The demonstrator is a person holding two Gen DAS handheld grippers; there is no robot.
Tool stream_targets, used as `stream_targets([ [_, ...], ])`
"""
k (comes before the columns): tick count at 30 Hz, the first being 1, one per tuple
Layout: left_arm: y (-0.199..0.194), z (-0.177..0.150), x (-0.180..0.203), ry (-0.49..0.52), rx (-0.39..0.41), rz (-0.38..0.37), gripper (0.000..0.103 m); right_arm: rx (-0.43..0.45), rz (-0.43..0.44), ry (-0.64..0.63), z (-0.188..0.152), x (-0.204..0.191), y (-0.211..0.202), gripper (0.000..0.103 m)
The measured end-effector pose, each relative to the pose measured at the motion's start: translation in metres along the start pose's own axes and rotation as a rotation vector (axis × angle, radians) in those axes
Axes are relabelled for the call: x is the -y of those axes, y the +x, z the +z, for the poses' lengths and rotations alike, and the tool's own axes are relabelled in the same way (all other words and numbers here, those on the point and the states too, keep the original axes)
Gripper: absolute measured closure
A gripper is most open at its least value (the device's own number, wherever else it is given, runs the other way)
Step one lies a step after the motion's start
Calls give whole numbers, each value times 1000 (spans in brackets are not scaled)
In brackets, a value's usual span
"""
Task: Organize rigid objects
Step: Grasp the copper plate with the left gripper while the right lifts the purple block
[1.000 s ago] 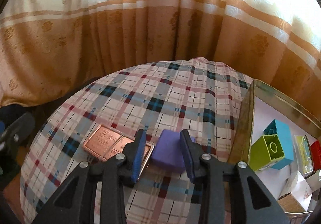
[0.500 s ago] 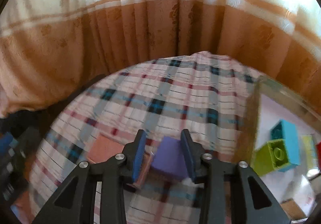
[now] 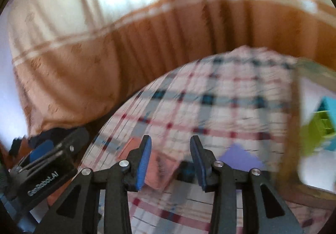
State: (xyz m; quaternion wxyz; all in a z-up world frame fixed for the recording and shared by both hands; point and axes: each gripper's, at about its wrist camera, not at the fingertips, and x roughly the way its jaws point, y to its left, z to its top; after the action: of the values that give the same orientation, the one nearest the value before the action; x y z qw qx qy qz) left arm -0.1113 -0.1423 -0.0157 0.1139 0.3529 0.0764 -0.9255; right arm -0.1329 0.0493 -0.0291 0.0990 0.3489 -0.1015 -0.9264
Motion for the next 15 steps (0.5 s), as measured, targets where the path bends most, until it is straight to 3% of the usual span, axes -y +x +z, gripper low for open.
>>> stream_targets([
  [3,0,-1,1,-4,-4,-6,0,7,-42,69,-3,16,-1,63],
  [10,-2,-2,2,1,-4,-8,0,5,-35,208,-3,33,-8,67],
  [15,-1,-2,1,-9,-3,-17,0,33,-107,204,-7,41,-18,67],
])
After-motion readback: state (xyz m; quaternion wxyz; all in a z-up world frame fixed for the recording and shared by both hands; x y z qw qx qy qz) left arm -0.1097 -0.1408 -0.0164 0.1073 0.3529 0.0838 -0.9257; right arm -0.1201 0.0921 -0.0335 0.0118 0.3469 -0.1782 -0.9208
